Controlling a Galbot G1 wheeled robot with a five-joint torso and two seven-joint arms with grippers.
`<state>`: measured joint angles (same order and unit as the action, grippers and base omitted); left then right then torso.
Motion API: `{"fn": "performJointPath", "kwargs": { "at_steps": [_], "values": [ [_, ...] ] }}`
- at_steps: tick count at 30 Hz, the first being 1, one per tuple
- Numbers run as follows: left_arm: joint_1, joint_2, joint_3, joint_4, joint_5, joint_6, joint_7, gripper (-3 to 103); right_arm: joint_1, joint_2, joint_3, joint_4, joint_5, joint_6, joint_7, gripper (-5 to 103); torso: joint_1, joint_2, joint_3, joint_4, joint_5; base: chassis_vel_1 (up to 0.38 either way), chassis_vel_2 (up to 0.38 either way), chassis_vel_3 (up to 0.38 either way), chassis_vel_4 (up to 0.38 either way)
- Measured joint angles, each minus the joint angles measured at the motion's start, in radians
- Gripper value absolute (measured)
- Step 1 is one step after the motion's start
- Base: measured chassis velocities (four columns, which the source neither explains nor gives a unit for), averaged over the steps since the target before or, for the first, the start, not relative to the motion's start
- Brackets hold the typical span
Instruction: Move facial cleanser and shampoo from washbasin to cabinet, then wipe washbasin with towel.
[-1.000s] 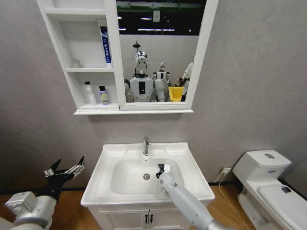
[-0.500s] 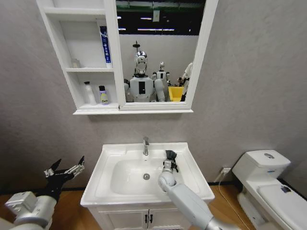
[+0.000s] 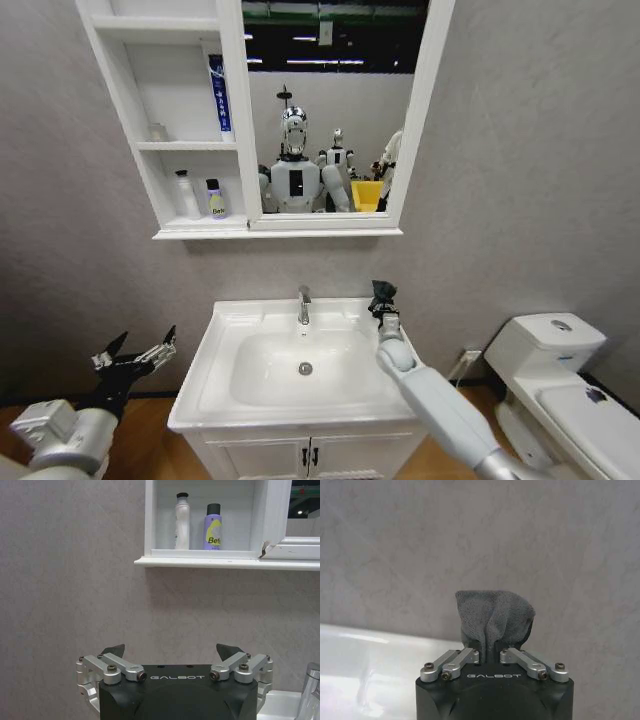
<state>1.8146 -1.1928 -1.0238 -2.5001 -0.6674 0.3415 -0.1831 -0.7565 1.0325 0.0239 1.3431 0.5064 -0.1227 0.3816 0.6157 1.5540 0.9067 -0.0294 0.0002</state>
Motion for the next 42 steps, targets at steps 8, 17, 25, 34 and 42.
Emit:
{"fn": "performJointPath", "kwargs": {
  "at_steps": [8, 17, 25, 34, 42],
  "values": [
    [0.000, 0.000, 0.000, 0.000, 0.000, 0.000, 0.000, 100, -0.009, -0.011, 0.031, -0.040, 0.081, 0.025, -0.178, 41, 0.000, 0.000, 0.000, 0.0006, -0.0001, 0.000, 0.000, 0.000, 0.000],
    [0.000, 0.000, 0.000, 0.000, 0.000, 0.000, 0.000, 100, -0.019, -0.028, 0.037, -0.014, 0.099, 0.015, -0.136, 79, 0.000, 0.000, 0.000, 0.0003, -0.0002, 0.000, 0.000, 0.000, 0.000],
    [0.000, 0.000, 0.000, 0.000, 0.000, 0.000, 0.000, 100, -0.128, -0.063, 0.103, 0.156, 0.086, 0.011, -0.096, 100, 0.000, 0.000, 0.000, 0.0002, 0.0004, 0.000, 0.000, 0.000, 0.000],
    [0.000, 0.000, 0.000, 0.000, 0.000, 0.000, 0.000, 100, -0.596, -0.126, 0.375, 0.817, 0.072, -0.056, 0.071, 100, 0.000, 0.000, 0.000, -0.0002, -0.0002, 0.000, 0.000, 0.000, 0.000],
    [0.000, 0.000, 0.000, 0.000, 0.000, 0.000, 0.000, 100, -1.009, 0.006, 0.550, 1.140, -0.104, -0.095, 0.048, 100, 0.000, 0.000, 0.000, 0.0002, -0.0004, 0.000, 0.000, 0.000, 0.000]
  ]
}}
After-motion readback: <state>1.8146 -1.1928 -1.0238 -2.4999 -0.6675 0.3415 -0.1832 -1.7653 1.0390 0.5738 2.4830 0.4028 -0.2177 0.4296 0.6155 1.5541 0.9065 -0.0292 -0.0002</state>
